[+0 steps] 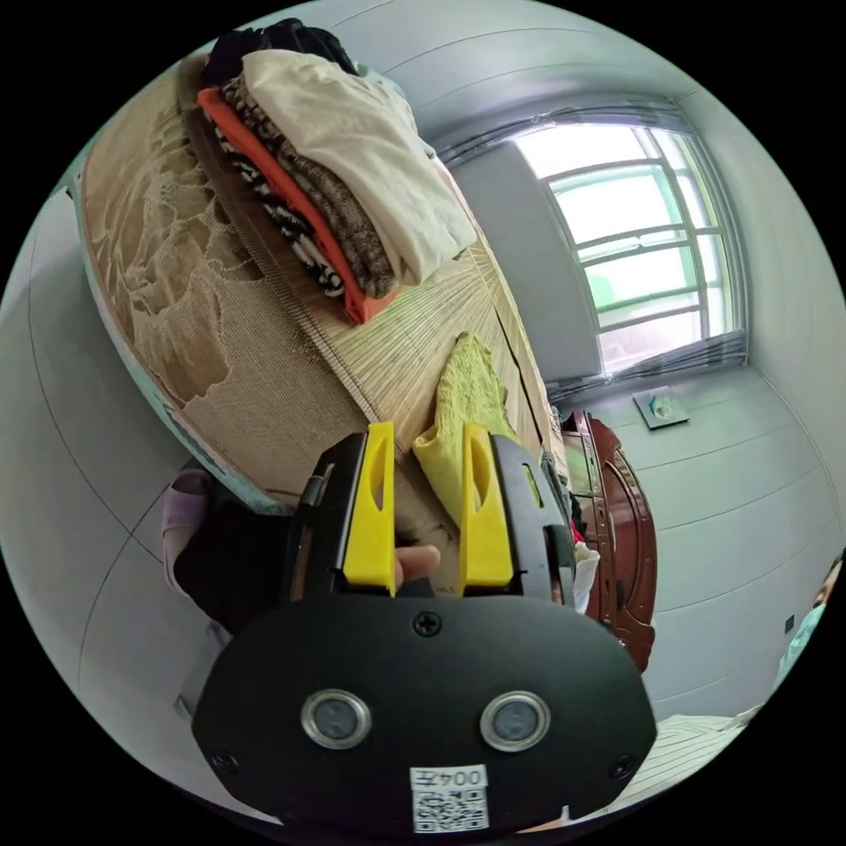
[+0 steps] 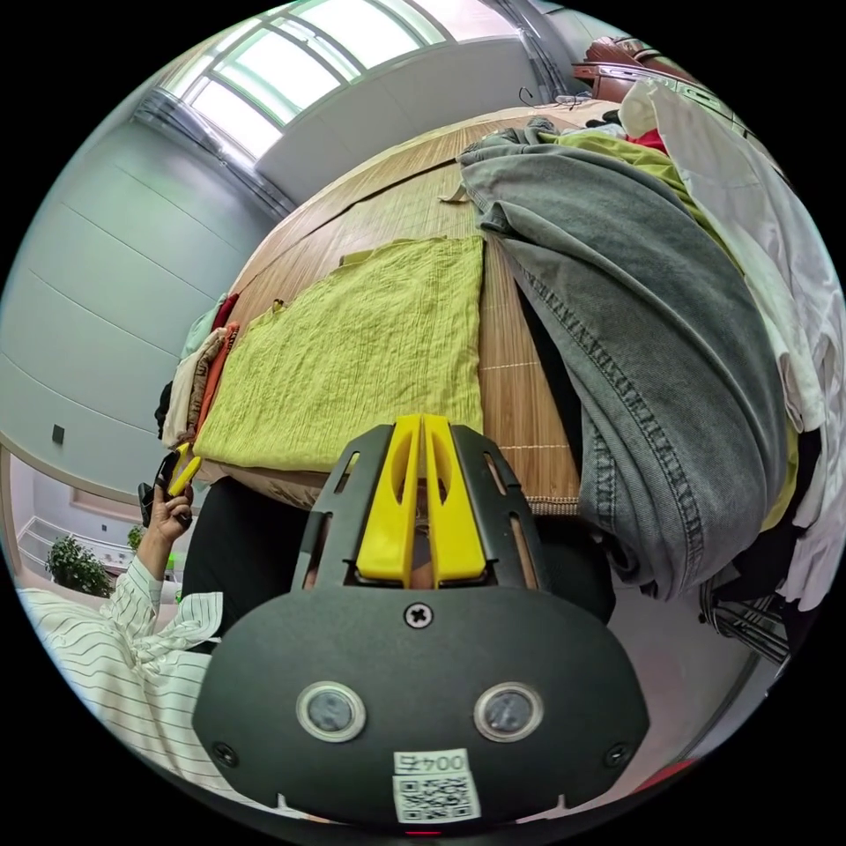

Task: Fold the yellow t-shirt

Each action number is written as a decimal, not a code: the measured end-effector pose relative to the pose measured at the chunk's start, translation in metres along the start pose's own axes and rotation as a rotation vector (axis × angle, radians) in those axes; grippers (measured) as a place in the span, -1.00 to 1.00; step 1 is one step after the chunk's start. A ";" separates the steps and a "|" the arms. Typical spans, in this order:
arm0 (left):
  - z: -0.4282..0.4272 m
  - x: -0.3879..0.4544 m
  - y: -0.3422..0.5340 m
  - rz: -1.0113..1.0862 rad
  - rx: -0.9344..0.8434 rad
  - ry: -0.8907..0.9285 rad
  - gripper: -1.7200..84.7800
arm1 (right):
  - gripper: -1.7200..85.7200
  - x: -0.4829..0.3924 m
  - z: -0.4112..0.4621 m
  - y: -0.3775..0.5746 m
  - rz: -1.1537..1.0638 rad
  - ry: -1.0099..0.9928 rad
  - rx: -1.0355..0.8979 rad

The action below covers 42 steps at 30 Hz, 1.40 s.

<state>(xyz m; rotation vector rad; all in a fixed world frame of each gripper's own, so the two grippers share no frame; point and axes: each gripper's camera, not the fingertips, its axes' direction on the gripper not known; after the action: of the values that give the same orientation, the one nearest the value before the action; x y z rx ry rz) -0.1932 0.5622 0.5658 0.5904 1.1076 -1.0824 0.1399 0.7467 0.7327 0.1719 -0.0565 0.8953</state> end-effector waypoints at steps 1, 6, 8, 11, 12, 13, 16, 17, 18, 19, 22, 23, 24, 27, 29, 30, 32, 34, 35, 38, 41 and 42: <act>-0.001 0.000 -0.001 0.001 0.000 0.008 -0.69 | -0.97 0.000 0.001 -0.001 0.003 0.003 -0.002; -0.001 -0.006 -0.012 -0.034 -0.030 0.087 -0.69 | -0.97 -0.001 0.006 -0.004 0.007 0.027 -0.021; 0.001 -0.011 -0.015 -0.067 -0.028 0.120 -0.69 | -0.98 -0.001 0.007 -0.006 0.009 0.030 -0.026; 0.004 -0.012 -0.023 -0.085 -0.033 0.143 -0.74 | -0.98 0.000 0.008 -0.008 0.017 0.037 -0.032; 0.004 -0.010 -0.027 -0.066 -0.044 0.111 -0.77 | -0.98 0.000 0.008 -0.008 0.020 0.038 -0.035; 0.005 -0.008 -0.029 -0.055 -0.053 0.088 -0.78 | -0.98 0.001 0.009 -0.009 0.025 0.038 -0.038; 0.005 -0.002 -0.040 -0.005 -0.073 0.003 -0.86 | -0.98 0.005 0.010 -0.012 0.044 0.039 -0.046; 0.004 -0.001 -0.043 0.007 -0.076 -0.015 -0.88 | -0.98 0.006 0.011 -0.012 0.048 0.039 -0.048; 0.003 0.000 -0.047 0.013 -0.076 -0.035 -0.89 | -0.98 0.007 0.011 -0.014 0.052 0.036 -0.051; 0.002 0.001 -0.048 0.018 -0.069 -0.046 -0.89 | -0.98 0.008 0.011 -0.015 0.055 0.037 -0.051; -0.001 0.005 -0.054 0.050 -0.065 -0.078 -0.91 | -0.98 0.010 0.011 -0.016 0.059 0.036 -0.053; -0.001 0.007 -0.055 0.047 -0.072 -0.075 -0.91 | -0.98 0.010 0.011 -0.017 0.060 0.035 -0.054; -0.002 0.011 -0.055 0.047 -0.078 -0.065 -0.91 | -0.98 0.011 0.011 -0.018 0.062 0.034 -0.053; -0.013 0.028 -0.051 0.073 -0.072 -0.043 -0.91 | -0.98 0.014 0.010 -0.019 0.066 0.027 -0.051; -0.026 0.048 -0.046 0.118 -0.022 -0.089 -0.91 | -0.98 0.016 0.009 -0.019 0.069 0.020 -0.049; -0.034 0.062 -0.044 0.152 0.019 -0.156 -0.91 | -0.98 0.017 0.008 -0.020 0.071 0.016 -0.048; -0.039 0.087 -0.042 0.222 0.100 -0.264 -0.91 | -0.98 0.019 0.008 -0.021 0.073 0.010 -0.048; -0.029 0.117 -0.043 0.335 0.132 -0.287 -0.90 | -0.98 0.022 0.007 -0.022 0.071 0.007 -0.049; -0.011 0.135 -0.046 0.402 0.101 -0.254 -0.90 | -0.98 0.022 0.006 -0.023 0.070 0.007 -0.049; 0.053 0.170 -0.057 0.517 -0.040 -0.208 -0.90 | -0.98 0.025 0.005 -0.024 0.071 0.005 -0.050; 0.113 0.182 -0.070 0.519 -0.179 -0.281 -0.91 | -0.98 0.028 0.003 -0.026 0.073 0.003 -0.049; 0.127 0.180 -0.074 0.505 -0.207 -0.309 -0.91 | -0.98 0.030 0.002 -0.026 0.074 0.003 -0.049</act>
<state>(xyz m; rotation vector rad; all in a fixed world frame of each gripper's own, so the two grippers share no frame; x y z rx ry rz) -0.1990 0.3564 0.4576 0.4824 0.7332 -0.5859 0.1791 0.7532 0.7349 0.1232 -0.0824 0.9671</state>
